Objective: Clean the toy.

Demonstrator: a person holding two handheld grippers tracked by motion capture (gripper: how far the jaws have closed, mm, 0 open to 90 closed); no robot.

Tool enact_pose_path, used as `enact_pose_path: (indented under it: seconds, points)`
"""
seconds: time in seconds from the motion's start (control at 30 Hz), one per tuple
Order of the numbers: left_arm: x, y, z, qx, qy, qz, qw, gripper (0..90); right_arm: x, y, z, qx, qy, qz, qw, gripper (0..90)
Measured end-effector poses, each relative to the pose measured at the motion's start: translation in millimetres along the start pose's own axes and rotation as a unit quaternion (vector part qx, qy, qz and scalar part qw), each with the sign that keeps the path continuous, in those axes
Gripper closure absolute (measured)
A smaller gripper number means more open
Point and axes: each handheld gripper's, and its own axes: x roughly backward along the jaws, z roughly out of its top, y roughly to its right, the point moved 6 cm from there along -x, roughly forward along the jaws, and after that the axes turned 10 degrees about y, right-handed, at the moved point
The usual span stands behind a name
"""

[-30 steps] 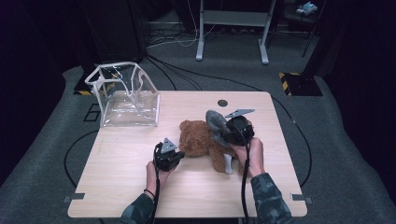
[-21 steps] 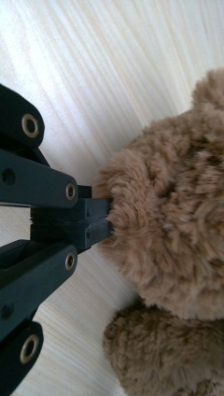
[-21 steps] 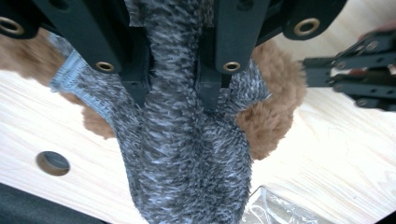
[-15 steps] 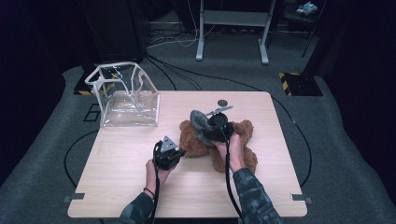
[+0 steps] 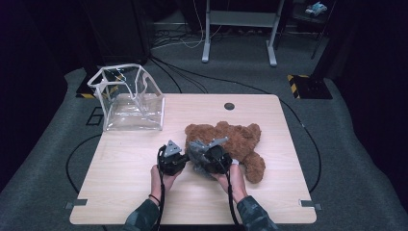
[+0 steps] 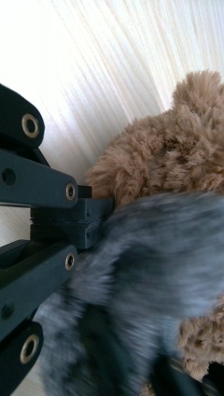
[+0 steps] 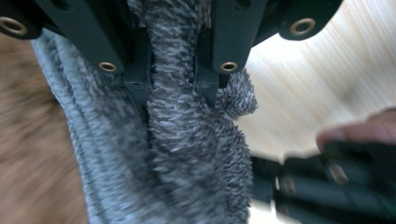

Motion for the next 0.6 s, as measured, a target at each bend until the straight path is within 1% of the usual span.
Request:
enact_pose_path:
  seconds: [0.03, 0.1, 0.13, 0.17, 0.2, 0.23, 0.27, 0.3, 0.33, 0.37, 0.4, 0.43, 0.47, 0.57, 0.6]
  points:
    - [0.1, -0.5, -0.4, -0.001, 0.0, 0.0, 1.0, 90.0, 0.0, 0.0, 0.0, 0.0, 0.0, 0.0, 1.0, 74.4]
    - [0.6, -1.3, -1.7, 0.001, -0.001, 0.0, 1.0, 90.0, -5.7, -2.2, -6.4, 0.003, -0.006, 0.005, 1.0, 74.4]
    - [0.9, -2.1, -2.2, 0.0, 0.0, 0.0, 1.0, 90.0, -5.4, -3.1, -7.1, 0.006, -0.004, -0.001, 1.0, 74.4]
    - [1.6, -2.7, -2.3, 0.002, 0.0, 0.0, 1.0, 90.0, -2.8, -3.9, -6.3, 0.008, 0.002, -0.003, 1.0, 74.4]
    - [2.1, -3.1, -2.5, 0.002, -0.001, -0.001, 1.0, 89.9, 7.0, -3.6, -0.2, 0.014, 0.02, -0.006, 0.9997, 74.5]
    - [2.0, -3.4, -2.4, 0.002, 0.001, -0.001, 1.0, 89.9, 7.0, -3.6, -0.2, 0.014, 0.02, -0.006, 0.9997, 74.5]
    - [2.3, -3.2, -2.6, 0.0, -0.002, -0.003, 1.0, 89.9, 13.6, -3.0, 4.7, 0.014, 0.03, -0.007, 0.9994, 74.5]
    - [2.2, -3.0, -2.6, -0.001, 0.001, -0.001, 1.0, 89.9, 20.6, -1.2, 11.0, 0.015, 0.044, -0.011, 0.9989, 74.4]
    - [2.5, -2.8, -3.0, -0.002, 0.0, -0.002, 1.0, 89.9, 27.7, 0.8, 17.6, 0.009, 0.054, -0.015, 0.9984, 74.4]
    - [2.5, -2.3, -3.6, -0.001, 0.001, -0.003, 1.0, 89.9, 33.9, 5.4, 25.6, 0.012, 0.065, -0.021, 0.9976, 74.4]
    - [3.2, -2.2, -4.3, 0.0, -0.002, -0.003, 1.0, 89.9, 43.1, 15.3, 41.8, 0.006, 0.081, -0.034, 0.9961, 74.3]
    - [3.1, -1.9, -5.0, 0.002, 0.001, -0.002, 1.0, 89.9, 43.1, 15.3, 41.8, 0.006, 0.081, -0.034, 0.9961, 74.3]
    - [4.0, -2.1, -5.8, 0.003, -0.004, -0.005, 1.0, 89.9, 46.1, 20.5, 50.2, -0.005, 0.087, -0.04, 0.9954, 74.2]
    - [4.2, -2.7, -6.6, 0.002, -0.006, -0.006, 1.0, 89.9, 46.1, 39.3, 77.0, -0.009, 0.097, -0.058, 0.9936, 74.1]
    - [3.9, -2.4, -6.2, 0.003, -0.003, -0.005, 1.0, 89.9, 45.1, 42.1, 81.8, -0.012, 0.09, -0.061, 0.994, 74.1]
